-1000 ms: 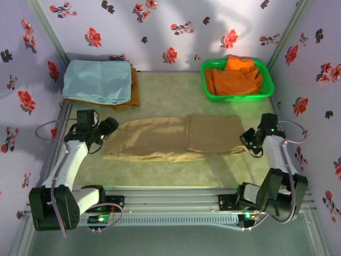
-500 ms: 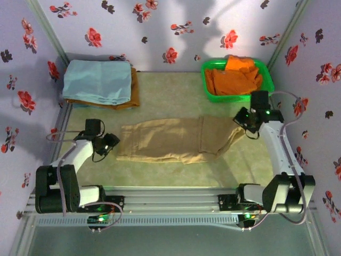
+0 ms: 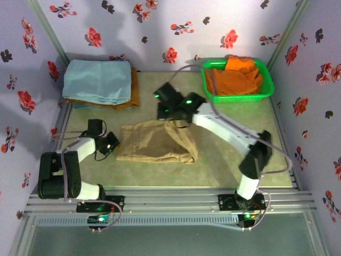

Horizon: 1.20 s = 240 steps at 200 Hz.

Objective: Fold and stack the trousers

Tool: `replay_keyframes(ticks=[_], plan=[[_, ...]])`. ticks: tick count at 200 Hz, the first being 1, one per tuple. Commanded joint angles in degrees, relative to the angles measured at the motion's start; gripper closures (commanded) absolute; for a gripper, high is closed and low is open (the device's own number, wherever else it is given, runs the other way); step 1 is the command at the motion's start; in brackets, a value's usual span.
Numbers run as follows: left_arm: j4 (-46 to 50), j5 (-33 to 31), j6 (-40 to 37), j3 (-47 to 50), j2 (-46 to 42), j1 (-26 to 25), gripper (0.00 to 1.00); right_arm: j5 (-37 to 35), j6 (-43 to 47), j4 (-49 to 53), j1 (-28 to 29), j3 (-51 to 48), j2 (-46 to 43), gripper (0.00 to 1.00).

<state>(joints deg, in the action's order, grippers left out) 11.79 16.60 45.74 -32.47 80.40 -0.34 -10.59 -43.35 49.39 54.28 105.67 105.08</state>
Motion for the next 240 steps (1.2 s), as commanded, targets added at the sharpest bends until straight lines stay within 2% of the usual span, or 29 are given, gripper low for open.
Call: replay_keyframes(ticks=[1, 27, 49, 79, 96, 113, 131, 139, 147, 166, 176, 193, 206, 221, 240], plan=[[-3.70, 2.96, 0.02, 1.70, 1.06, -0.01, 1.00, -4.32, -6.79, -0.79, 4.69, 9.74, 9.45, 1.00], [-4.14, 3.11, 0.29, 2.42, 1.25, 0.05, 1.00, -6.12, -11.94, 1.93, 8.69, 23.77, 23.54, 1.00], [-4.76, 3.25, 1.27, 3.27, 0.67, 0.34, 1.00, -3.10, -13.85, 3.14, 9.91, 30.24, 31.95, 1.00], [-4.47, 3.34, 1.76, 4.12, -1.04, 1.11, 1.00, -1.55, -15.06, 1.65, 11.46, 29.30, 34.05, 1.00], [-2.80, 3.06, 2.09, 4.31, -3.10, 2.60, 1.00, 2.13, -15.12, -0.44, 11.89, 27.61, 33.48, 0.99], [-0.96, 2.70, 1.94, 5.06, -6.40, 4.98, 0.97, 3.16, -14.94, -2.05, 13.10, 25.37, 30.90, 0.98], [1.28, 1.64, 2.07, 5.20, -9.16, 6.50, 0.83, 3.56, -14.94, -3.98, 14.07, 22.73, 28.19, 0.95], [2.16, 1.37, 2.08, 4.95, -9.91, 7.11, 0.78, 4.99, -14.58, -5.62, 14.19, 21.02, 27.21, 0.88], [2.95, 1.41, 2.04, 4.72, -10.39, 7.66, 0.76, 7.26, -14.61, -6.89, 14.19, 19.18, 26.49, 0.76], [5.39, 1.18, 1.59, 4.09, -11.81, 9.22, 0.72, 12.45, -14.99, -11.50, 14.55, 11.47, 23.13, 0.63], [6.78, 1.15, 1.42, 3.66, -12.73, 9.65, 0.68, 14.45, -14.64, -14.63, 14.79, 6.50, 19.60, 0.52], [9.15, 1.30, 1.06, 2.21, -14.70, 9.57, 0.59, 12.89, -12.31, -16.69, 14.52, -1.76, 11.45, 0.44], [11.26, 1.47, 0.28, -0.05, -15.51, 8.05, 0.53, 8.62, -9.65, -15.27, 13.05, -7.57, 4.61, 0.42], [14.43, -0.18, -1.61, -3.91, -15.13, 4.24, 0.50, 4.33, -7.02, -13.34, 8.84, -15.02, -2.31, 0.40], [17.39, -4.17, -3.14, -7.91, -13.81, -1.39, 0.47, 6.02, -4.29, -13.77, 0.74, -24.60, -8.53, 0.39]])
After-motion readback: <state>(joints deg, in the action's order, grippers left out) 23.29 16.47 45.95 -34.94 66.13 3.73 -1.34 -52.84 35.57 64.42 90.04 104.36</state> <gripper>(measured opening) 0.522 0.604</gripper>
